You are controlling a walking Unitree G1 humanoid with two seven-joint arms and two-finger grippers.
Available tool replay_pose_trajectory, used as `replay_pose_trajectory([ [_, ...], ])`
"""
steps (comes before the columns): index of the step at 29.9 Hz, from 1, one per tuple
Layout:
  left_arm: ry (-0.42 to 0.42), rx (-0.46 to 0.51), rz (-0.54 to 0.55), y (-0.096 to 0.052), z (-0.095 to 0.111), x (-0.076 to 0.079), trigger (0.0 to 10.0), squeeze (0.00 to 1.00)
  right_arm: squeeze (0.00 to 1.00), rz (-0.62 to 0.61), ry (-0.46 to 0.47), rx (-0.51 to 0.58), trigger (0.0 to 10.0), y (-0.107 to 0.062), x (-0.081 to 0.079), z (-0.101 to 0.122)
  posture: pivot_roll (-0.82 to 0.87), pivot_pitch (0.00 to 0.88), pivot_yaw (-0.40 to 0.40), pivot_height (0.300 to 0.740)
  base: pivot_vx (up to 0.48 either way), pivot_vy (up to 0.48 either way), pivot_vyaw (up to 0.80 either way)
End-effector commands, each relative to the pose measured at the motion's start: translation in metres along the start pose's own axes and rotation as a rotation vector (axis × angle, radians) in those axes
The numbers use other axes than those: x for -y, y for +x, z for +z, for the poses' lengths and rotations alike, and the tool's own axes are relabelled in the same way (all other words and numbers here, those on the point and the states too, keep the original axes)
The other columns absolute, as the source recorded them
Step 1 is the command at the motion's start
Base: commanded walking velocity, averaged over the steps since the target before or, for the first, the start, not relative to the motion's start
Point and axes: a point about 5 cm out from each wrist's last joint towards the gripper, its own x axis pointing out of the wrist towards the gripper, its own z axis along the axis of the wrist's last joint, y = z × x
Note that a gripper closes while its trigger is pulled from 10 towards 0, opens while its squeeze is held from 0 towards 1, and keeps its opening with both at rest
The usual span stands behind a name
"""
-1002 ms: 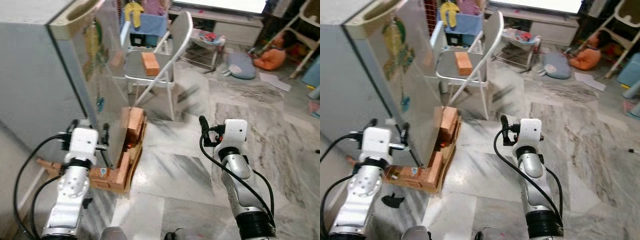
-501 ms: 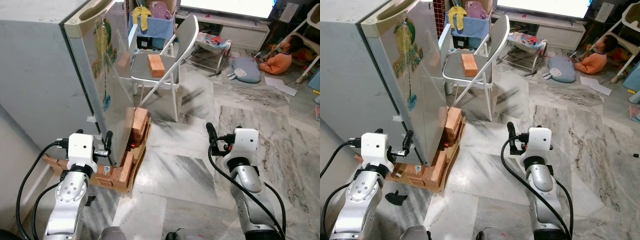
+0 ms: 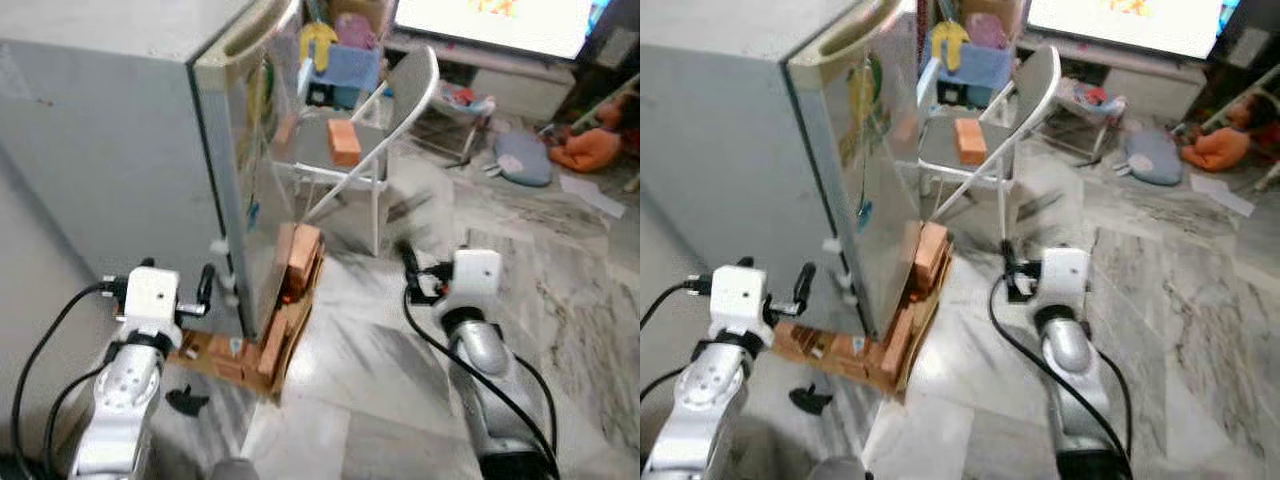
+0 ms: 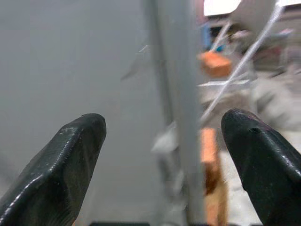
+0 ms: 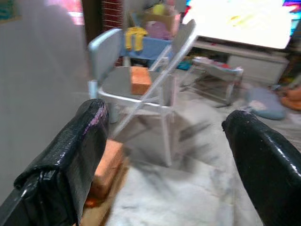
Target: Restocking fridge
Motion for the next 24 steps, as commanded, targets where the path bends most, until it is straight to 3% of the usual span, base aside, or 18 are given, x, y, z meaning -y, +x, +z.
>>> replay_pose_trajectory([
  [1,0.001,0.033,-0.039,0.003,0.007,0.010,10.0,0.00,0.00,-0.025,-0.015,-0.006,10.0,0.000,0.009,0.000,0.12,0.014,-0.054,0.740,0.465,0.000,0.00],
  [3,-0.011,0.030,-0.056,0.003,0.007,0.013,10.0,0.00,0.00,-0.025,-0.015,-0.007,10.0,0.000,0.009,0.000,0.12,0.014,-0.054,0.740,0.469,0.000,0.00],
  [15,-0.022,0.036,-0.105,0.003,0.008,0.019,10.0,0.00,0.00,-0.024,-0.012,-0.022,10.0,0.002,0.009,-0.001,0.13,0.015,-0.061,0.740,0.000,0.000,0.00],
  [19,-0.041,0.034,-0.191,0.005,0.010,0.028,10.0,0.00,0.00,-0.062,-0.022,-0.097,10.0,-0.001,0.013,-0.007,0.13,0.015,-0.065,0.740,0.000,0.000,0.00],
  [24,-0.047,0.038,-0.224,0.011,0.012,0.033,10.0,0.00,0.00,-0.091,0.024,-0.196,10.0,-0.006,0.013,-0.017,0.11,0.012,-0.066,0.740,0.000,0.000,0.00],
])
